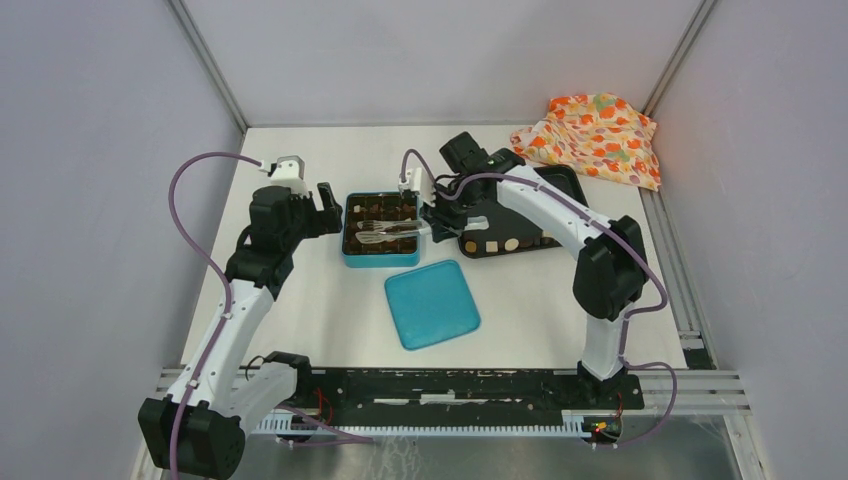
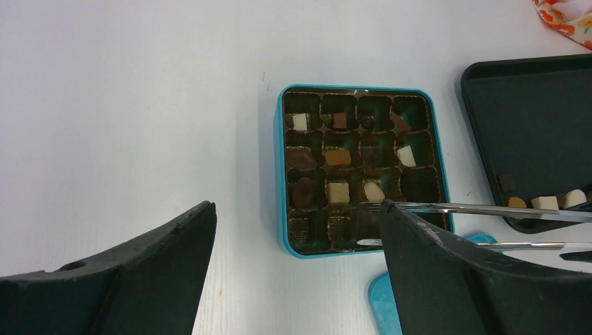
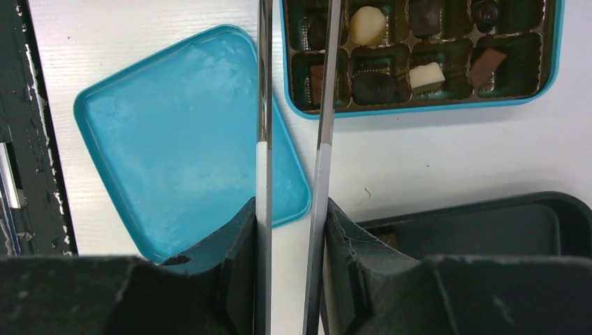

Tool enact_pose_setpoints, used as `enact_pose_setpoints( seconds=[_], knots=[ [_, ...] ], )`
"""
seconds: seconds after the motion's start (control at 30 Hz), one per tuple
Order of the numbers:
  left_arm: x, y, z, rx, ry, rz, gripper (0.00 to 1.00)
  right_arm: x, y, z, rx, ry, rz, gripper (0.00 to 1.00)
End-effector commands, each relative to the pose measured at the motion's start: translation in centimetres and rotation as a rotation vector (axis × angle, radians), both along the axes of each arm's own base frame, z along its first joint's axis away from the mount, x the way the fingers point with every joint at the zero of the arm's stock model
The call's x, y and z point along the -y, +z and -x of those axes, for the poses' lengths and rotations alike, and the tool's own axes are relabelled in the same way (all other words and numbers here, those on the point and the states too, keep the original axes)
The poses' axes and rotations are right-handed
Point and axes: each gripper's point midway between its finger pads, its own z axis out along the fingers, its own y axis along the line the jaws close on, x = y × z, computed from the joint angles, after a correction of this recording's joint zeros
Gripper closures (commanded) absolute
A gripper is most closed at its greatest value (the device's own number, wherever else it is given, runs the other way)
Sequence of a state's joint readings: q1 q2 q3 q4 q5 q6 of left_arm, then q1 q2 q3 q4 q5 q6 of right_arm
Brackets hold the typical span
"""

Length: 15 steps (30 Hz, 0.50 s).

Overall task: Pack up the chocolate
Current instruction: Place the fake chocolate in the packing box.

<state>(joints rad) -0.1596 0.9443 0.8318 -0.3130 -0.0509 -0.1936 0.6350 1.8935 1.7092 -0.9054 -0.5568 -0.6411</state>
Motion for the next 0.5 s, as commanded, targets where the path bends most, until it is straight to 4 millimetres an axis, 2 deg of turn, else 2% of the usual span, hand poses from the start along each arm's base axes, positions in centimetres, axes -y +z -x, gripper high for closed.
enact_pose_setpoints(
  seconds=[0.0,0.3,0.47],
  knots=[
    [-0.2,0.8,-0.2,0.039,-0.015,-0.045,0.08,-1.7,1.3,-1.2,0.05,-0.01,-0.021,0.81],
    [0.0,1.0,-0.2,0.043,-0.024,-0.039,0.08,-1.6,-0.2,-1.1,0.031,-0.021,0.017,0.77],
    [0.0,1.0,-0.2,0.043,-0.026,-0.039,0.08,-1.7,-0.7,-1.0,0.024,-0.015,0.03,0.7]
  ],
)
